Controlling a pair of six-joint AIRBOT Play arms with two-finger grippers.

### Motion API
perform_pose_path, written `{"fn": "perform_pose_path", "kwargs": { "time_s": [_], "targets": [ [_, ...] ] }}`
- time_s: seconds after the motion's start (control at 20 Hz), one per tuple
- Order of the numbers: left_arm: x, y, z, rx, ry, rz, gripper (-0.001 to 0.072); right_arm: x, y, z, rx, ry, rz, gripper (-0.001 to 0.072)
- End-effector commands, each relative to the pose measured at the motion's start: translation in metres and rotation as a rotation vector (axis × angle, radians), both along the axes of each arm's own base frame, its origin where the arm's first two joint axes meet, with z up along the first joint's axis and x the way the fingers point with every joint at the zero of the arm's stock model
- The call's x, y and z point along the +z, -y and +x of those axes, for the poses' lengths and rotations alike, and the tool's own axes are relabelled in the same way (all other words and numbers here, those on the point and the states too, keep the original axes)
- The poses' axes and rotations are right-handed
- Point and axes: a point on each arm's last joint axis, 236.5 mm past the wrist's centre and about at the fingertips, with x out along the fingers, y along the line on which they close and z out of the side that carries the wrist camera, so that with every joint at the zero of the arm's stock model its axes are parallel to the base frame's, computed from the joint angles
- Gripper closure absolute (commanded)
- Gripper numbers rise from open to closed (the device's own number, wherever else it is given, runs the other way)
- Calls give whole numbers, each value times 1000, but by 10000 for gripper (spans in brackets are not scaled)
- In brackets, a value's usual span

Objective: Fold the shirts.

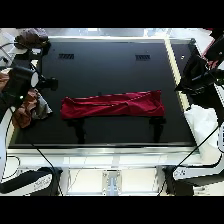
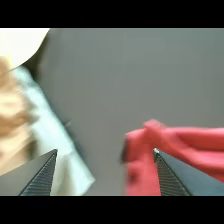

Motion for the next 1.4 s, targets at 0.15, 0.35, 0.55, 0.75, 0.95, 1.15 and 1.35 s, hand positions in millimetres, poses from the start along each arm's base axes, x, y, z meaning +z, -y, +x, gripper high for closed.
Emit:
{"fn": "perform_pose_path", "kwargs": {
  "time_s": [0.15, 0.35, 0.55, 0.75, 0.95, 1.15, 1.35],
  "targets": [
    [41, 104, 21, -233, 196, -198, 6, -54, -20, 20, -126, -51, 402, 218],
    [39, 156, 27, -305, 176, -309, 6, -76, -6, 34, -189, -24, 599, 201],
    [21, 215, 41, -408, 118, -376, 7, -103, 8, 29, -203, -46, 613, 201],
    [-37, 251, 49, -439, 2, -373, 7, -119, 8, 27, -191, -61, 600, 201],
    [-62, 260, 47, -438, -48, -386, 7, -129, -6, 25, -155, -92, 613, 201],
    [-62, 260, 47, -438, -48, -386, 7, -142, -36, 23, -79, -138, 592, 201],
    [-62, 260, 47, -438, -49, -385, 7, -146, -66, 15, 3, -187, 579, 201]
  ]
}}
